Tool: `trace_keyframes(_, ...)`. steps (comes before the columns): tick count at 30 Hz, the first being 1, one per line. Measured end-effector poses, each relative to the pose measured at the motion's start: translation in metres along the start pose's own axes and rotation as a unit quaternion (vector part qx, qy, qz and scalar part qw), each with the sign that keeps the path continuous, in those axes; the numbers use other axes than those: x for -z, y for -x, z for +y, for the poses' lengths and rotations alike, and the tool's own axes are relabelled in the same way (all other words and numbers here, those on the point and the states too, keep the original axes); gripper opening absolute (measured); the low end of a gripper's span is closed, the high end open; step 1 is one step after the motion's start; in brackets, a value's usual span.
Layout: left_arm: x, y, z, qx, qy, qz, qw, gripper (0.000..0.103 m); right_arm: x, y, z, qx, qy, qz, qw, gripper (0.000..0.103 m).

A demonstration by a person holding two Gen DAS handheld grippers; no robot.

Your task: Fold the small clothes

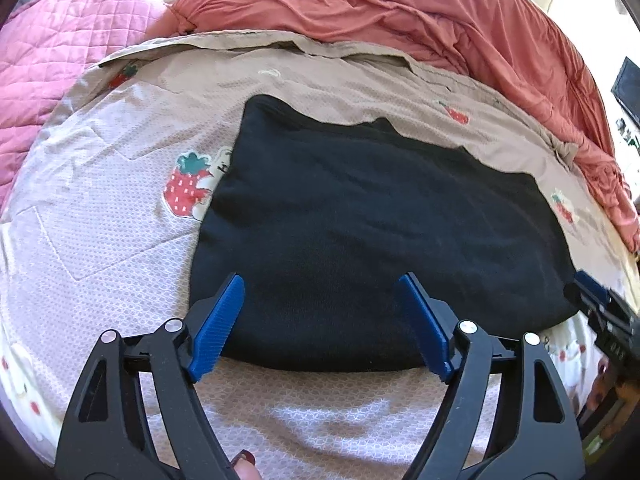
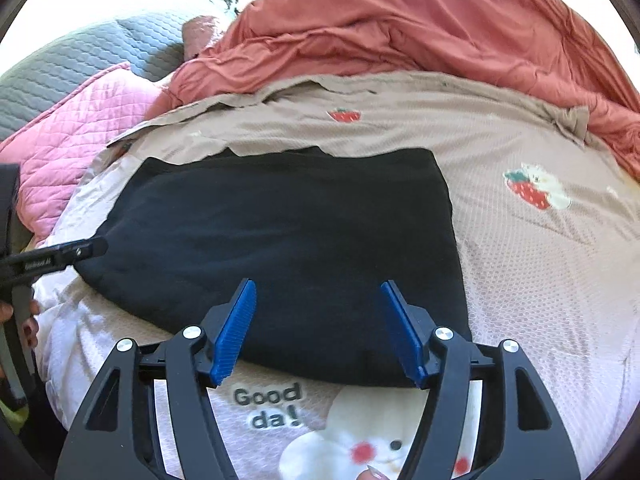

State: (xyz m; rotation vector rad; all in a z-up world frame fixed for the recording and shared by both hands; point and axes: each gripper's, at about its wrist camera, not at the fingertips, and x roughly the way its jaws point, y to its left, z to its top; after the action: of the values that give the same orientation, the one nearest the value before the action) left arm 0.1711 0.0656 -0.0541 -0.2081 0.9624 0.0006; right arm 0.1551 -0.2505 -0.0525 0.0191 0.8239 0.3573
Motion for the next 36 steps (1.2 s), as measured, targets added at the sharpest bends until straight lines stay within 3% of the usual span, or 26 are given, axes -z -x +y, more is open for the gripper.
trace_keyframes(3,-0.004,0.004,0.005,0.0,0.006,-0.004,1.0,0.073,0.002,0.007,0.017,0.007,0.016,-0.012,1.0,0.086)
trace_keyframes(10,-0.014,0.02,0.021,-0.004,0.02,-0.022,0.9996,0.083,0.009,0.012,0.06,0.004,0.052,-0.014,0.999,0.089)
trace_keyframes(14,-0.019,0.024,0.031,-0.011,0.032,-0.026,0.9991,0.093,0.015,0.01,0.083,0.008,0.078,-0.005,0.997,0.089)
trace_keyframes(18,-0.023,0.023,0.042,-0.03,0.036,-0.024,0.9986,0.093,0.018,0.007,0.103,0.01,0.096,0.0,0.995,0.089)
trace_keyframes(32,-0.04,0.024,0.081,-0.026,0.057,-0.013,0.9979,0.093,0.016,-0.007,0.182,0.007,0.185,0.006,0.983,0.089)
trace_keyframes(36,-0.042,0.021,0.1,-0.02,0.087,-0.003,0.996,0.093,0.017,-0.021,0.209,0.008,0.218,0.013,0.976,0.089)
